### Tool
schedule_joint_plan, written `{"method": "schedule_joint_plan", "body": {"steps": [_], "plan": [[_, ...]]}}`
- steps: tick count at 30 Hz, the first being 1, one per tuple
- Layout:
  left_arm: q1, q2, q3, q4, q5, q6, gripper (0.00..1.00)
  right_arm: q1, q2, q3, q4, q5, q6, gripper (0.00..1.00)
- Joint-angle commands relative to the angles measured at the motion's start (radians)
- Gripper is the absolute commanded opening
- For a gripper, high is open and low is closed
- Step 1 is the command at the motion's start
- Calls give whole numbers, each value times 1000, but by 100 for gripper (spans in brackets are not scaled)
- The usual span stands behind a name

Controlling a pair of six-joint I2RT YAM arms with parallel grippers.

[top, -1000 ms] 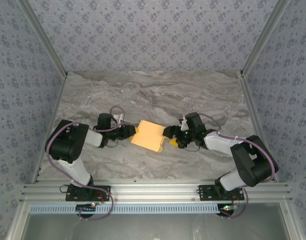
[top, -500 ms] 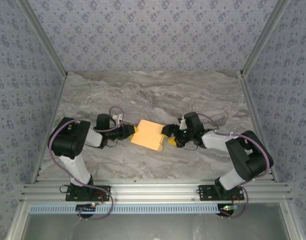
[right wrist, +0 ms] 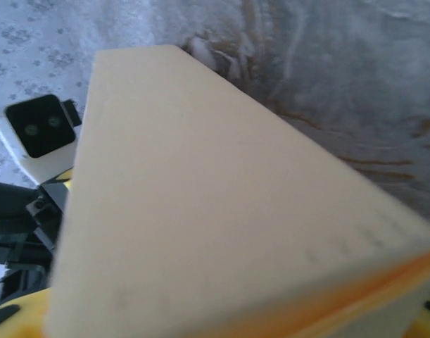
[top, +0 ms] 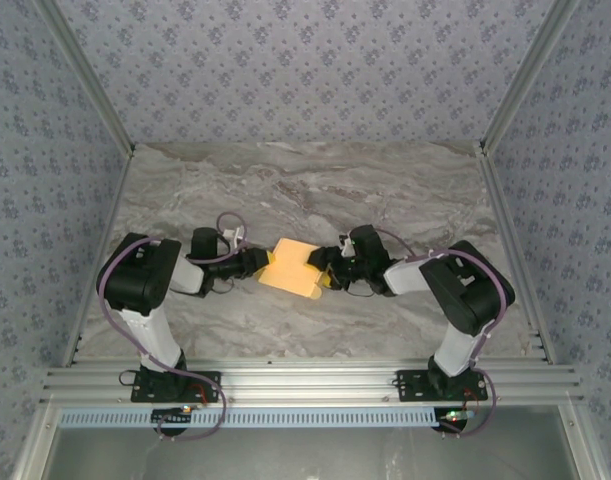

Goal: Fold the paper box

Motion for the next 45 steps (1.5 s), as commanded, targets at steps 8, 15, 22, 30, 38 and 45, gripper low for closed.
{"method": "schedule_joint_plan", "body": {"steps": [8,15,22,30,38,45], "plan": [[27,-148,-24,-212,-153,8,83,-34,-44,-31,86,22,228,39],[39,-429,-25,-299,-338,223,94,-77,-130,-30,-62,-42,324,35],[-149,-629,-241,-7,-449,915,99,-192,-267,43,-438,-205,299,34],[-332,-436,-254,213,-491,1330,99,-314,-352,66,-649,-367,246,30],[-401,-183,-196,528,-515,1421,99,-339,-419,84,-878,-428,102,31],[-474,-187,-188,556,-469,1426,82,-371,-457,52,-880,-434,115,30]]}}
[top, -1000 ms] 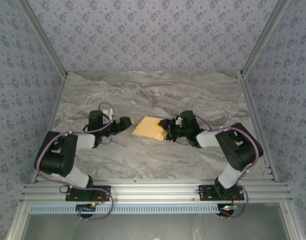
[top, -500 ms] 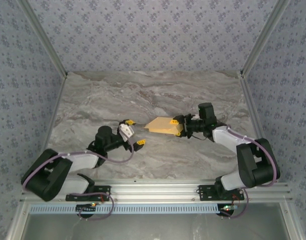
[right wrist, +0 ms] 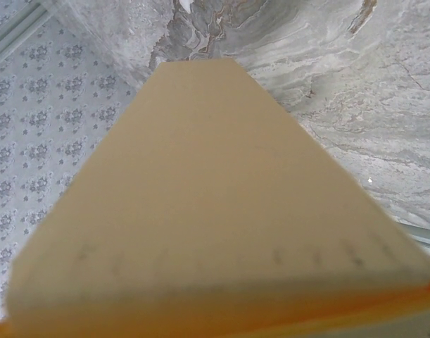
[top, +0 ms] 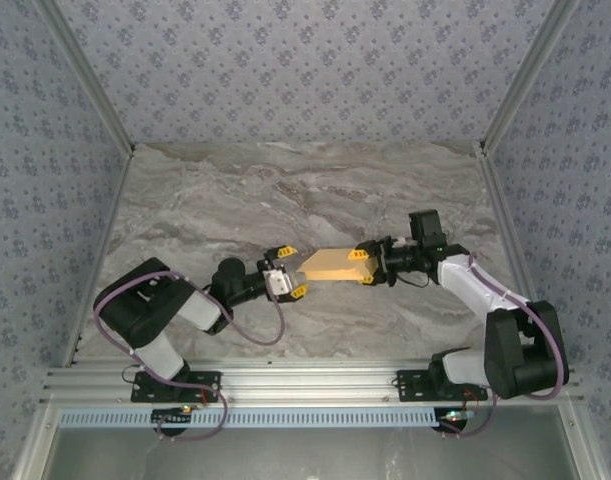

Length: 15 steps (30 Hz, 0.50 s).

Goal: Fold the paper box

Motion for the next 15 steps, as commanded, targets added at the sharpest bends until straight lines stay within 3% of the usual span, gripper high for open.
{"method": "schedule_joint_plan", "body": {"steps": [1,11,15], "plan": [[-24,-9,13,107,36,6,80,-6,-14,-8,-50,-41,-21,31],[-37,3,26,100,97,17,61,-10,-2,-7,-37,-54,-22,29],[-47,34,50,92,112,27,60,-10,-2,-8,-32,-51,-21,29]]}}
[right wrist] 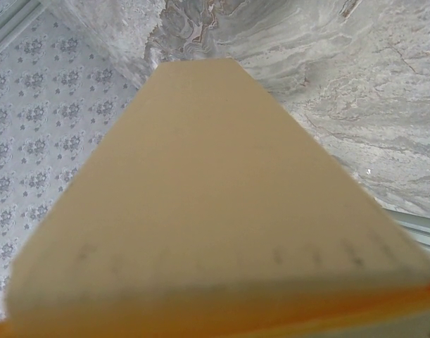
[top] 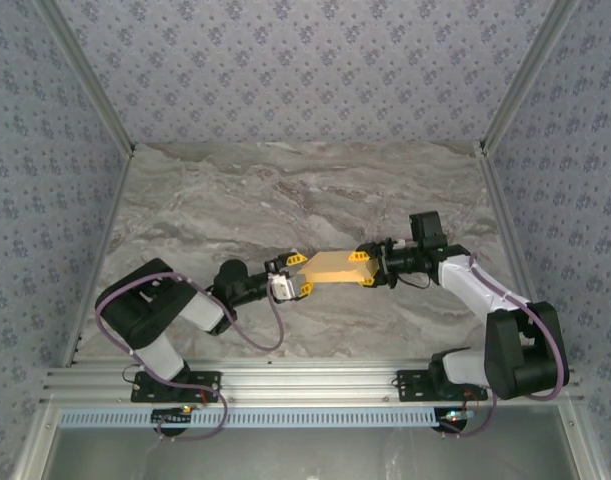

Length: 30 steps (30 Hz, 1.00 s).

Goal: Fold the paper box

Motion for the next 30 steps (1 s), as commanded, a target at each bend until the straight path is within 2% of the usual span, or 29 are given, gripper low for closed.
{"method": "schedule_joint_plan", "body": {"steps": [1,4,12,16,20,25,28,30], "plan": [[-13,36,33,39,38,16,60,-7,0,-5,-12,-24,-13,29],[-16,49,41,37,35,22,58,-7,1,-8,-9,-19,-12,29],[-16,46,27,-21,9,61,44,-6,11,-8,7,-13,7,31],[-15,19,17,-66,2,71,41,-6,10,-12,21,-9,18,34],[-16,-28,9,-142,-9,68,39,-8,20,15,-78,13,-69,54],[-5,-127,20,-355,-65,19,40,-22,27,81,-207,77,-221,63],[14,-251,45,-586,-80,-13,40,-25,27,104,-213,115,-266,66],[17,-371,78,-815,-68,-8,42,-25,29,122,-199,131,-291,67]]}}
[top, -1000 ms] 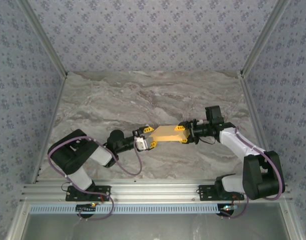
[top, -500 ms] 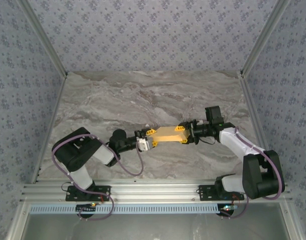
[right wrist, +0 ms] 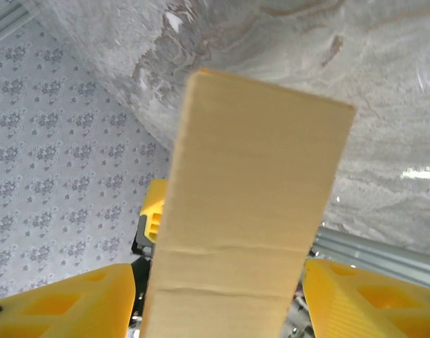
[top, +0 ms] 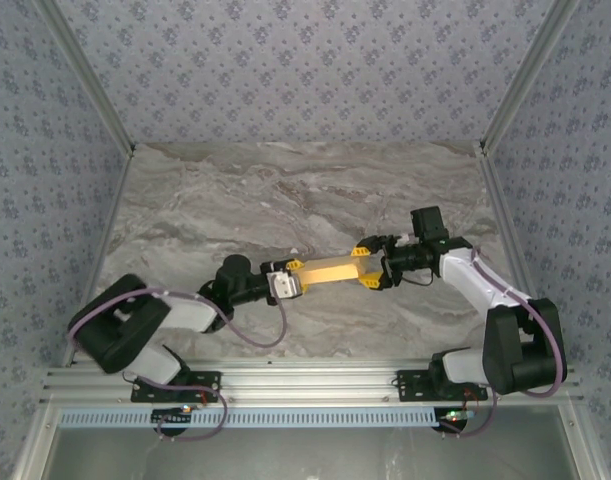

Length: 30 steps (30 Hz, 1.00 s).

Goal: Fold the paper box

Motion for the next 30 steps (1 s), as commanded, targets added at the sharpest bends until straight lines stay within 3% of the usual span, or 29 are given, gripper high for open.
{"method": "schedule_joint_plan", "body": {"steps": [1,3,7,14,16,18,19,23,25,30], "plan": [[11,-169,79,-431,-3,-24,42,-5,7,56,-49,54,-108,68],[15,-273,103,-614,-14,-28,43,-7,13,101,-98,102,-190,68],[14,-407,81,-724,-98,-107,43,-7,17,158,-115,182,-301,70],[20,-314,215,-967,-103,-123,43,-3,19,194,-1,204,-370,70],[39,-269,262,-1020,-63,-124,43,10,-35,187,33,310,-523,67],[65,-228,303,-1064,-30,-120,43,59,-152,112,125,520,-772,68],[70,-211,317,-1086,-17,-106,43,85,-209,57,197,564,-869,68],[108,-140,391,-1187,42,-51,41,181,-387,-159,465,582,-1218,77],[120,-121,414,-1209,61,-33,41,194,-393,-178,474,632,-1229,78],[138,-85,445,-1210,99,-19,41,197,-224,24,171,542,-1061,59]]}}
